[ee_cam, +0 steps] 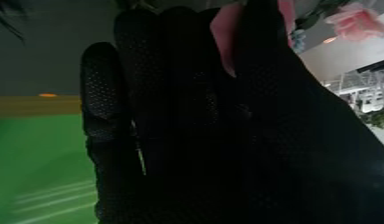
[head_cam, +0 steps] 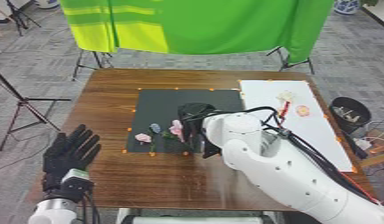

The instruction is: Arrange flowers

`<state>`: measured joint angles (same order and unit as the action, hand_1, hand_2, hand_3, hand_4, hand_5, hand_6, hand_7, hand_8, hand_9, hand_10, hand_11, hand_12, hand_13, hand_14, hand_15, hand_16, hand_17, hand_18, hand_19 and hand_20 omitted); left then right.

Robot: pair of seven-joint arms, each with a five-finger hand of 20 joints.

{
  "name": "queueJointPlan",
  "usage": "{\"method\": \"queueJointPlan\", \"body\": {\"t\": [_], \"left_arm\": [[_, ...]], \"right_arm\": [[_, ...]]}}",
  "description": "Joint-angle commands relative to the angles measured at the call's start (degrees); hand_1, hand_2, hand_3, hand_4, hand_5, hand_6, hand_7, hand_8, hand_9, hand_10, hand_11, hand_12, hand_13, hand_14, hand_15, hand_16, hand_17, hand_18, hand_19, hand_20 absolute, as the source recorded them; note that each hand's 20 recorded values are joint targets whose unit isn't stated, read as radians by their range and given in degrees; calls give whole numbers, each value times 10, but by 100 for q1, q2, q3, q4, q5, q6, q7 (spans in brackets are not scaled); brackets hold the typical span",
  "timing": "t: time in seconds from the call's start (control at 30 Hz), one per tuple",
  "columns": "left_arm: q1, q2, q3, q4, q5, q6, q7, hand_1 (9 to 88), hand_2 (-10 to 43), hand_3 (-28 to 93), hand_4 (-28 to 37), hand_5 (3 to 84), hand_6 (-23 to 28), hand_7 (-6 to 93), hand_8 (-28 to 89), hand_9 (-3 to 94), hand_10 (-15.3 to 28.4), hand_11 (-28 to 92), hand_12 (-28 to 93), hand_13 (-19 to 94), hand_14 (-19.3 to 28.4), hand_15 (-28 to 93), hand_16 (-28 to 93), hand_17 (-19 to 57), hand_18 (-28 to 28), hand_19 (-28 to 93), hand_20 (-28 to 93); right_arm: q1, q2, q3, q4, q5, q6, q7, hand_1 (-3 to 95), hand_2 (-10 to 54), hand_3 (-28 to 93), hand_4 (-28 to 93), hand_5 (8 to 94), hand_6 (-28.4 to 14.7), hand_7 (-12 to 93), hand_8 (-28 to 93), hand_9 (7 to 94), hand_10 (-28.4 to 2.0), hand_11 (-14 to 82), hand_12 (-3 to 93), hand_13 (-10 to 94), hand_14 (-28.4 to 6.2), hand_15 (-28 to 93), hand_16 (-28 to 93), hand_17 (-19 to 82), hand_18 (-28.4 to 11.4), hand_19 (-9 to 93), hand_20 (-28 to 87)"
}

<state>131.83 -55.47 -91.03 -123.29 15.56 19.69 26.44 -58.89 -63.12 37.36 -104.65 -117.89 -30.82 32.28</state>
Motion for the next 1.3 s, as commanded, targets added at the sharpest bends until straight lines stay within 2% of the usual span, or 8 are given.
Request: {"method": "queueJointPlan", "body": {"t": [0.03,0.23,0.53,0.67,0.73,1.03,1.17,1.3], "left_arm": [[20,34,64,-33,29,34,-91,256,183,695,-283,435,104,143,-83,353,163,288,112,258,175,445,-83,-71,161,388,99],[-9,13,29,-15,63,47,-110,257,181,697,-283,435,104,142,-82,353,162,288,112,258,175,446,-83,-71,161,388,98],[9,-9,39,-13,65,-8,-89,288,156,698,-283,433,104,143,-82,352,162,291,113,258,173,445,-83,-71,161,388,98],[25,-44,14,-18,83,-45,-87,286,152,699,-283,432,103,143,-83,351,163,291,112,258,173,445,-83,-71,160,387,97],[34,-32,19,-28,72,-57,-62,286,152,698,-283,430,103,143,-83,351,162,291,113,258,173,445,-82,-70,160,387,97],[11,-38,72,-12,19,-47,-34,281,150,700,-283,420,103,140,-81,347,161,288,113,256,173,441,-81,-70,160,385,97],[45,-82,101,-21,8,-64,30,281,148,701,-283,417,103,140,-81,345,163,288,114,255,173,440,-81,-69,160,383,97],[-63,-113,170,17,44,-176,24,281,148,702,-283,416,103,140,-81,345,162,287,114,256,172,439,-80,-69,159,382,97]], "right_arm": [[181,-172,-92,37,-114,-119,245,545,-95,720,-283,752,-7,284,17,842,-119,137,348,681,-102,386,340,262,-204,701,270],[150,-157,-54,43,-67,-168,329,538,-95,709,-283,729,-18,266,11,820,-118,133,337,663,-108,400,317,252,-209,698,267],[52,-227,1,5,-83,-164,437,499,-95,742,-283,695,-15,197,-23,765,-128,167,245,649,-118,431,232,244,-209,687,257],[-17,-240,53,-27,-112,77,580,477,-95,769,-283,680,-15,182,-69,747,-133,187,215,647,-121,437,218,244,-210,687,257],[-47,-232,88,-39,-162,293,601,465,-95,783,-283,661,-18,180,-122,732,-143,197,189,647,-123,440,211,244,-211,689,254],[-132,-257,385,-148,49,309,707,424,-95,799,-283,508,-60,126,-113,616,-165,144,150,612,-134,401,181,250,-217,689,235],[-363,7,741,-399,-86,540,611,398,-95,790,-283,472,-69,116,-109,559,-175,120,141,585,-144,394,174,249,-218,689,226],[-906,697,1489,-727,-310,911,507,375,-95,787,-282,450,-73,109,-104,511,-187,101,137,537,-157,366,157,248,-221,693,216]]}}
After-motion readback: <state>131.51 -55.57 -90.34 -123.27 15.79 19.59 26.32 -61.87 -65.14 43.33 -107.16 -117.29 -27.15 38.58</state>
